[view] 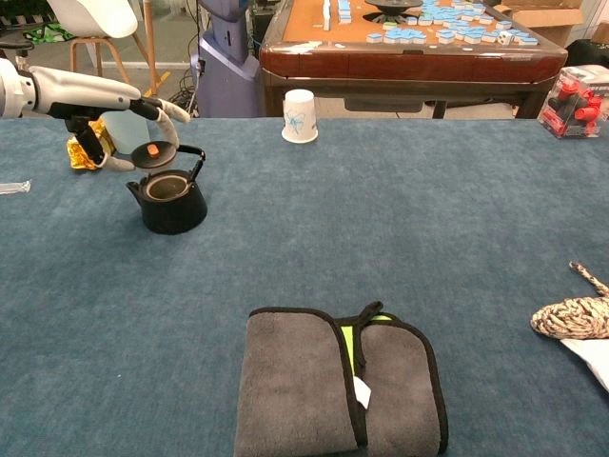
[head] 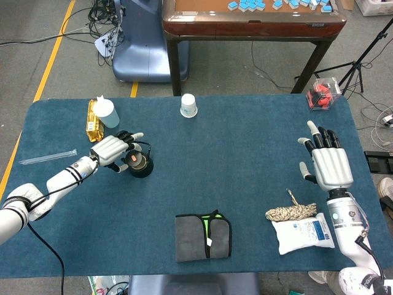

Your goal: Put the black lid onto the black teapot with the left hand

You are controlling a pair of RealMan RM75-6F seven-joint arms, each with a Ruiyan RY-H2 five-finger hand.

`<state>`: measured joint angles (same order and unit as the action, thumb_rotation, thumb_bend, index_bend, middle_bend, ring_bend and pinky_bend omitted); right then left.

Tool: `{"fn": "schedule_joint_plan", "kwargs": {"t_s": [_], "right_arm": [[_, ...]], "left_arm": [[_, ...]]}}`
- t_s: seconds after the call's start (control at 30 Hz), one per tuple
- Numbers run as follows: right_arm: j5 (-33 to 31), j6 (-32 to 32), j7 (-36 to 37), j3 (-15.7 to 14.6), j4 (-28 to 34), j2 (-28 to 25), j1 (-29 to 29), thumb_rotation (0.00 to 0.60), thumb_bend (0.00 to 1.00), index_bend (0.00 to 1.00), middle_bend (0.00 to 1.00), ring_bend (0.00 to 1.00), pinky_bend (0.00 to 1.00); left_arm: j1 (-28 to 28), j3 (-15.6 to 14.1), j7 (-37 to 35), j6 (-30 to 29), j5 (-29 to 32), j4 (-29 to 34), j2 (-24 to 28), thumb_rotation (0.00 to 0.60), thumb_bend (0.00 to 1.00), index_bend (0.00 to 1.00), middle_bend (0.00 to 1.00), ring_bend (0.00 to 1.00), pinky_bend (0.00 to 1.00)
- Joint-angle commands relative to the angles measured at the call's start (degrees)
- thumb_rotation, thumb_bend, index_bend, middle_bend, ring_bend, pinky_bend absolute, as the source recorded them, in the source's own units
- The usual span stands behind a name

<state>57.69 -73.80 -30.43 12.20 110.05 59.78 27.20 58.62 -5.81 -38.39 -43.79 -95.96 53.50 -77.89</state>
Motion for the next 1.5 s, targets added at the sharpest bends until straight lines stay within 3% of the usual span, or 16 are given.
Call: {"fn": "schedule_joint_plan", "kwargs": {"t_s": [0.03,1.5], "right_arm": [[0.2,0.2,0.4,-0.1,-0.2,0.0,0.0,0.6,0.42,0.25,0.04,0.01,0.0],[0.9,1.4,4.1,-0.6,-2.8,-0.7,-0.8,0.6,0.42,0.25,0.04,0.01,0.0]], "left_arm": [[-0.1,-0.1,0.5,-0.2,0.1,0.1,-0.3,0.6,0.34,0.32,0.0,0.0,0.0],[1.0,0.2,1.3,1.9,1.8,-2.4,-3.9,0.6,0.34,0.23,0.0,0.0,0.0]]}}
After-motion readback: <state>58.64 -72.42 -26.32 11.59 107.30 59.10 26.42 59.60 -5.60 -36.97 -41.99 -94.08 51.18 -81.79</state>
